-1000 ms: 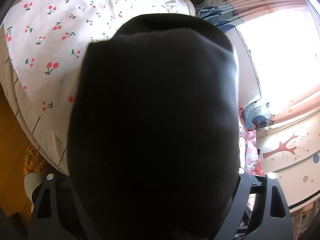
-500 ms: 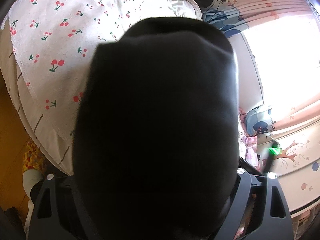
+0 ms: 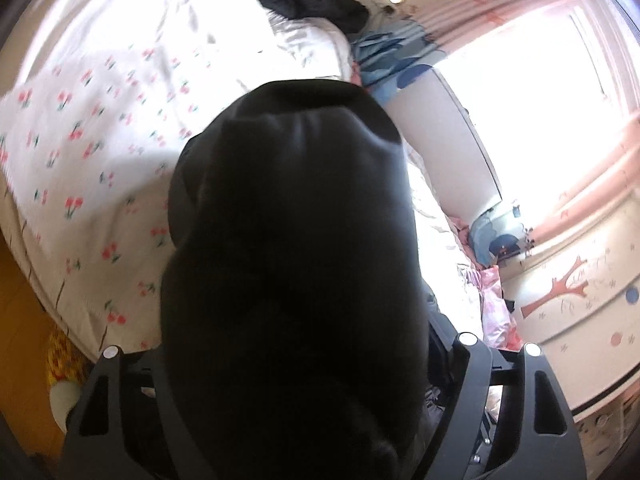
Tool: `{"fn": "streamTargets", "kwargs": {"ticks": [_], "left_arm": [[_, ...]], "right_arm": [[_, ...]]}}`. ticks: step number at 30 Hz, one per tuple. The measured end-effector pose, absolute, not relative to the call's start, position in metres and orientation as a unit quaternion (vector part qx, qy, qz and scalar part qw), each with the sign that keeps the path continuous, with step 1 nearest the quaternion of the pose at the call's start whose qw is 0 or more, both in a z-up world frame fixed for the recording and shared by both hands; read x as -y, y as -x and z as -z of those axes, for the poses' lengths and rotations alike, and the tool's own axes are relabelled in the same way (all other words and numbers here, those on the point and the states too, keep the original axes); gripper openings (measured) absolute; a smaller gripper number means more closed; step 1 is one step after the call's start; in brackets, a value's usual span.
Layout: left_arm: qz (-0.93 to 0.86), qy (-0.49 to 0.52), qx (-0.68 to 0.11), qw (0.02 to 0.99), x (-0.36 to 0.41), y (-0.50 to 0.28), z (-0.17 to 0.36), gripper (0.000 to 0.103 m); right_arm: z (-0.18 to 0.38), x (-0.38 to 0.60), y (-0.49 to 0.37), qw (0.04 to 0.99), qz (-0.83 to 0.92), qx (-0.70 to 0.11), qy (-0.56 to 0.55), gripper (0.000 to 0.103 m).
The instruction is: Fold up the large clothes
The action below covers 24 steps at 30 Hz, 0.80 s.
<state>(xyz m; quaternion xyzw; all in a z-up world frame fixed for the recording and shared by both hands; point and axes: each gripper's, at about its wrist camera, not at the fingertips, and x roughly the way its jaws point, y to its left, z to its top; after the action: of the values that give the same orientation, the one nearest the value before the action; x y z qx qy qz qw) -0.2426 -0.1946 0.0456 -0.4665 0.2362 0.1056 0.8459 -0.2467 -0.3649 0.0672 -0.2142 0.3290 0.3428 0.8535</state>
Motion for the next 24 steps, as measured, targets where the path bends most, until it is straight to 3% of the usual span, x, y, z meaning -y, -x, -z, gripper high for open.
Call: {"fn": "streamTargets", "kwargs": {"ticks": [24], "left_arm": [[-0.022,0.361,-0.228,0.904,0.252,0.218,-0.111,0.076]], "right_arm": [[-0.043,0.366,0.281,0.869,-0.323,-0.323,0.188,0.096]]}}
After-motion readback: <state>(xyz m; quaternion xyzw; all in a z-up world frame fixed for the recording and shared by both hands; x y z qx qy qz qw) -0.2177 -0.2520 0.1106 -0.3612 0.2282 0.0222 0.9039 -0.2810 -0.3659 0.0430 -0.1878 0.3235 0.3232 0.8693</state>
